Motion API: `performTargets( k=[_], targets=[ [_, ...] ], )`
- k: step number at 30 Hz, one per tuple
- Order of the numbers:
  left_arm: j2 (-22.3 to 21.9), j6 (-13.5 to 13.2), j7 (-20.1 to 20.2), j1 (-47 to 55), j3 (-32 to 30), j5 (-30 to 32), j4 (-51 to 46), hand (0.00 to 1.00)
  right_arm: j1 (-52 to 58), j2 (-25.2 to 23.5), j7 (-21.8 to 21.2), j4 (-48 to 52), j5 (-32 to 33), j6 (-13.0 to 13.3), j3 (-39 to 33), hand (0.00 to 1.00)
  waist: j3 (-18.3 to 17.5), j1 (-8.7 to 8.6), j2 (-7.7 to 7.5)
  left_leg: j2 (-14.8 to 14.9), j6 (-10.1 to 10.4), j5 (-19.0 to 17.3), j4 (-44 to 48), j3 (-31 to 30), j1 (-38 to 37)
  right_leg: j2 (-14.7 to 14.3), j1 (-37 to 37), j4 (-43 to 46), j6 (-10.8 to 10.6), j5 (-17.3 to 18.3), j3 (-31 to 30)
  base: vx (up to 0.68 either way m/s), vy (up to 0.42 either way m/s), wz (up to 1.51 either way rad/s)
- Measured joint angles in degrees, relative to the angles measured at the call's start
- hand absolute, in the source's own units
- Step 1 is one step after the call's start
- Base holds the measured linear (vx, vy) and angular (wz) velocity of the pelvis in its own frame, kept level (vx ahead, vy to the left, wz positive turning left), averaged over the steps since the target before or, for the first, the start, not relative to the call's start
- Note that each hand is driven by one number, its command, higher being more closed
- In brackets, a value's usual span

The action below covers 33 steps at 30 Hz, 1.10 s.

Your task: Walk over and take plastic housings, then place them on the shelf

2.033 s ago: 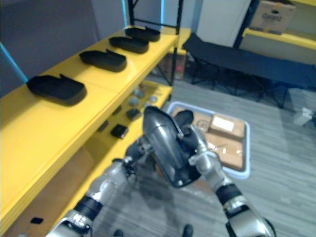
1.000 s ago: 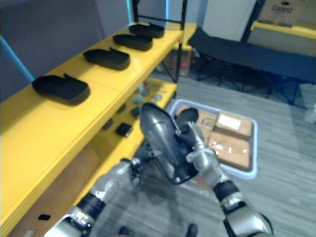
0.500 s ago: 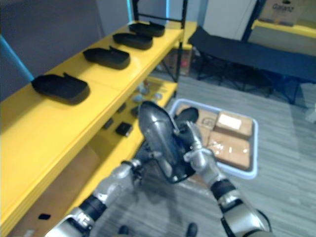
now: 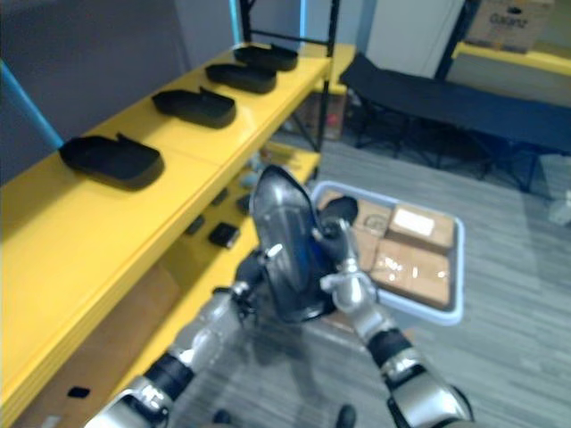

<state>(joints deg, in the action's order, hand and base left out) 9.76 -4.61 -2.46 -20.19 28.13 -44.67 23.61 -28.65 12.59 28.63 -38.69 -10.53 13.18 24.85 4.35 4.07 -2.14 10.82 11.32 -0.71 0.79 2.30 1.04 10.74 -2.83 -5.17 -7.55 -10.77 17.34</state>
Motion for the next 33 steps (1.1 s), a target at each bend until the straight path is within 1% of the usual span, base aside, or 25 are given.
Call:
performTargets(
  k=[2, 10, 11, 14, 17, 18, 19, 21, 24, 26, 28, 30, 33],
  targets=[
    [-0.82, 0.01, -1.27, 0.0, -0.16, 0.3, 0.0, 1.0, 0.01, 0.01, 0.02, 0.04, 0.77, 0.0, 0.01, 1.0, 0.0, 0.01, 0.0, 0.0, -0.01, -0.07, 0.0, 0.04, 0.0, 0.0, 0.0, 0.0, -0.01, -0.02, -0.02, 0.0, 0.0, 0.0],
    [-1.34, 0.02, -3.36, -0.01, -0.23, 1.31, -0.05, 1.0, 0.21, 0.02, 0.27, 0.04, 1.49, 0.0, 0.13, 1.0, 0.0, 0.0, 0.0, 0.0, -0.02, -0.15, 0.02, 0.1, -0.02, -0.01, 0.01, -0.02, -0.01, -0.06, -0.08, 0.0, 0.0, 0.0],
    [-1.34, -0.04, -3.46, -0.03, -0.28, 2.5, -0.06, 1.0, 0.33, 0.03, 0.3, 0.04, 1.86, 0.0, 0.2, 1.0, 0.0, 0.0, 0.0, 0.0, -0.02, -0.15, 0.05, 0.09, -0.02, -0.01, 0.01, -0.02, -0.01, -0.06, -0.09, 0.0, 0.0, 0.0],
    [-1.25, -0.08, -3.58, -0.06, -0.41, 3.31, -0.05, 1.0, 0.68, 0.12, 0.35, 0.04, 2.0, 0.23, 0.92, 1.0, 0.0, 0.0, 0.0, 0.0, -0.02, -0.16, 0.12, 0.09, -0.01, -0.01, 0.02, -0.03, -0.01, -0.06, -0.11, 0.0, 0.0, 0.0],
    [-1.15, -0.35, -3.83, -0.13, -0.53, 6.68, -0.06, 1.0, 1.35, 0.17, 0.35, 0.05, 3.26, 1.24, 1.52, 1.0, 0.0, 0.02, 0.0, 0.0, -0.01, -0.19, 0.21, 0.11, -0.01, -0.01, 0.02, -0.03, 0.0, -0.06, -0.15, 0.0, 0.0, 0.0],
    [-1.14, -0.86, -4.95, -0.17, -0.52, 10.71, -0.29, 1.0, 1.49, 0.43, 0.35, 0.05, 3.76, 1.62, 1.85, 1.0, 0.0, 0.05, 0.0, 0.0, 0.01, -0.21, 0.24, 0.12, -0.01, -0.01, 0.02, -0.03, 0.0, -0.06, -0.16, 0.0, 0.0, 0.0],
    [-1.13, -0.86, -5.74, -0.17, -0.52, 12.85, -0.72, 1.0, 1.49, 0.5, 0.35, 0.05, 4.25, 1.69, 1.94, 1.0, 0.0, 0.06, 0.0, 0.0, 0.01, -0.21, 0.25, 0.12, -0.01, -0.01, 0.01, -0.03, 0.01, -0.07, -0.16, 0.0, 0.0, 0.0],
    [-1.03, -0.82, -10.99, -0.25, -0.52, 27.07, -4.12, 1.0, 1.51, 0.68, 0.34, 0.11, 5.87, 3.01, 2.41, 1.0, 0.0, 0.09, 0.01, 0.0, 0.02, -0.22, 0.27, 0.13, 0.0, -0.01, -0.01, -0.04, 0.02, -0.07, -0.18, 0.0, 0.0, 0.0],
    [0.4, -0.79, -14.9, -0.32, -0.52, 34.76, -9.4, 1.0, 2.13, 1.54, 0.34, 3.29, 8.08, 4.55, 4.31, 1.0, 0.04, 0.05, 0.06, 0.01, 0.06, -0.3, 0.33, 0.16, 0.0, -0.02, -0.06, -0.05, 0.03, -0.07, -0.23, 0.0, 0.0, 0.0],
    [1.91, -0.76, -15.74, -0.63, -0.55, 36.99, -12.39, 1.0, 2.97, 1.59, 0.33, 5.65, 9.12, 5.24, 5.0, 1.0, 0.05, 0.15, 0.08, 0.03, 0.05, -0.45, 0.5, 0.18, 0.01, -0.04, -0.06, -0.06, 0.05, -0.05, -0.26, 0.0, 0.0, 0.0],
    [2.47, -0.74, -16.58, -0.61, -0.56, 38.41, -13.65, 1.0, 3.15, 1.59, 0.34, 6.67, 10.37, 5.3, 5.61, 1.0, 0.05, 0.26, 0.08, 0.03, 0.08, -0.67, 0.82, 0.19, 0.01, -0.04, -0.05, -0.06, 0.09, -0.03, -0.36, 0.01, -0.001, -0.03],
    [3.36, -0.7, -16.66, -0.6, -0.58, 39.04, -14.89, 1.0, 3.15, 1.59, 0.33, 7.09, 10.47, 5.69, 6.05, 1.0, 0.07, 0.32, 0.13, 0.04, 0.1, -0.7, 0.86, 0.16, 0.01, -0.06, -0.08, -0.07, 0.11, -0.01, -0.38, 0.0, 0.0, 0.0],
    [3.41, -0.71, -16.94, -0.46, -0.77, 39.06, -15.53, 1.0, 3.15, 1.59, 0.31, 7.19, 10.89, 6.13, 6.55, 1.0, 0.11, 0.4, 0.18, 0.04, 0.11, -0.71, 0.86, 0.16, 0.01, -0.08, -0.12, -0.07, 0.11, -0.01, -0.42, 0.0, 0.0, 0.0]
  ],
)
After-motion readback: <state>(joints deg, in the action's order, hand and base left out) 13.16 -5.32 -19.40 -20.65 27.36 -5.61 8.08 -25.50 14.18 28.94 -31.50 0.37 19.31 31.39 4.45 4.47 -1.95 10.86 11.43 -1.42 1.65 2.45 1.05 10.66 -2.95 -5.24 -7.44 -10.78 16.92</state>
